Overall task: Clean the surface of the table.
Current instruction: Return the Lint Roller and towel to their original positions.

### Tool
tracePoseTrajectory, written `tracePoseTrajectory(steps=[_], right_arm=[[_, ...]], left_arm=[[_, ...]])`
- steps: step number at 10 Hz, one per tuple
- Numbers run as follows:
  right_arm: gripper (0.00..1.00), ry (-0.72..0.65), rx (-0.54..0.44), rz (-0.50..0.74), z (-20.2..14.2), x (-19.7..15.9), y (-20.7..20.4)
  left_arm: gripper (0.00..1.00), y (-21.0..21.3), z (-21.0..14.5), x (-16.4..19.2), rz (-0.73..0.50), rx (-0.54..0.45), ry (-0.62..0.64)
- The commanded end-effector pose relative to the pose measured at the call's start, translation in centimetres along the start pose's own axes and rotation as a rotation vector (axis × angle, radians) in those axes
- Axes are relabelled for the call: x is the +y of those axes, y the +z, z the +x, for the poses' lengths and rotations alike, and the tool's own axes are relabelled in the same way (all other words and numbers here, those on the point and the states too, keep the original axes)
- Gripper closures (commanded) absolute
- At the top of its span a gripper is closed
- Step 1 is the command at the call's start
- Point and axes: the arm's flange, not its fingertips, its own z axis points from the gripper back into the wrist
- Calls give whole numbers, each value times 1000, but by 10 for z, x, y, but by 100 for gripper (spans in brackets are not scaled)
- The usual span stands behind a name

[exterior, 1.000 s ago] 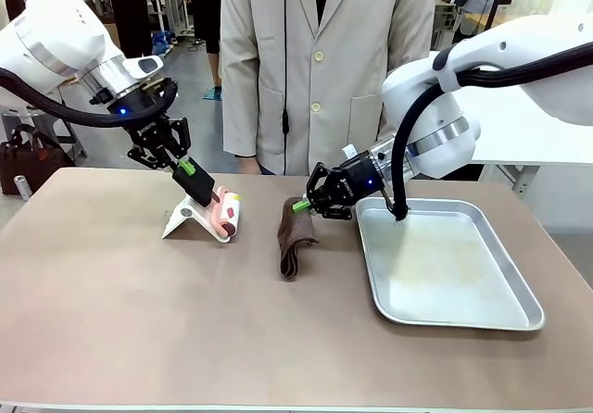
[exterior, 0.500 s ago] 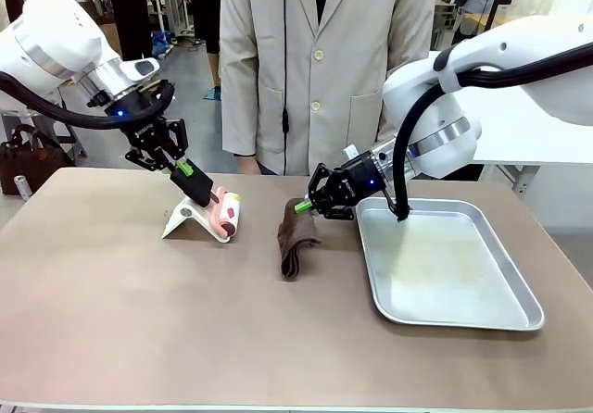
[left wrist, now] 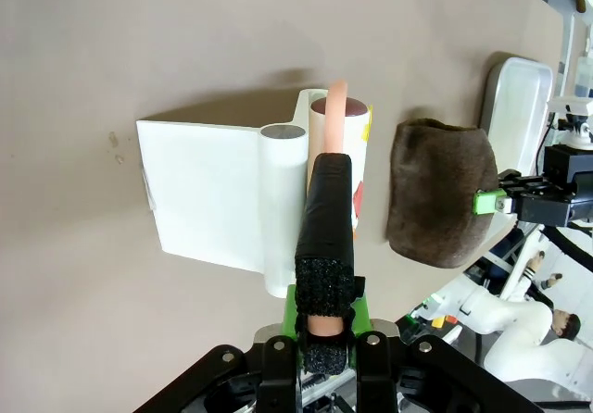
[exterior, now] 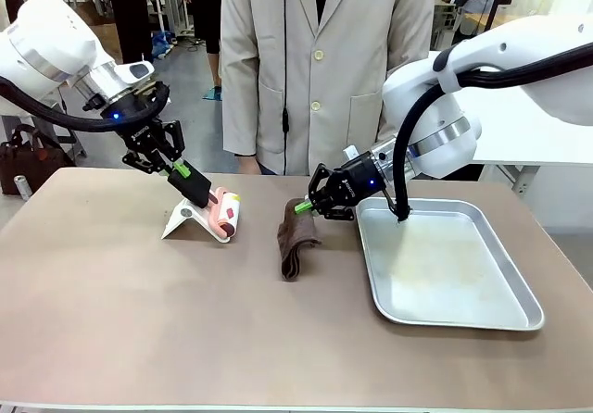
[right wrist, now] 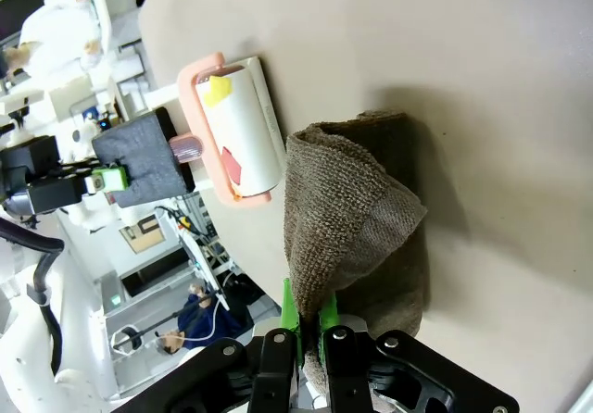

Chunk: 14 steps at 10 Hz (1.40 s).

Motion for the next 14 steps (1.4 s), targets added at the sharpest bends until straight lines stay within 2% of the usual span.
tracePoseTrajectory(steps=[1, 8, 9, 10, 11, 12, 13, 14], right_arm=[[91, -19, 15, -57, 7, 4, 0], [91, -39, 19, -84, 9, 0, -1], [80, -41, 23, -93, 9, 0, -1], [55, -43, 24, -97, 9, 0, 0], [26, -53, 30, -103, 9, -2, -1], [0, -57, 33, -104, 9, -2, -2], [0, -63, 33, -101, 10, -3, -1], [0, -68, 34, -102, 11, -4, -2]], left_arm=[[78, -6, 0, 27, 18, 24, -7], [78, -4, -5, 36, -28, -4, -50], [78, -4, -6, 36, -36, -9, -58], [78, -4, -7, 36, -42, -14, -60], [46, -4, -8, 35, -51, -10, -68], [19, -3, -10, 34, -52, -16, -73], [0, -2, -12, 34, -59, -24, -78], [0, 1, -13, 33, -66, -36, -79]])
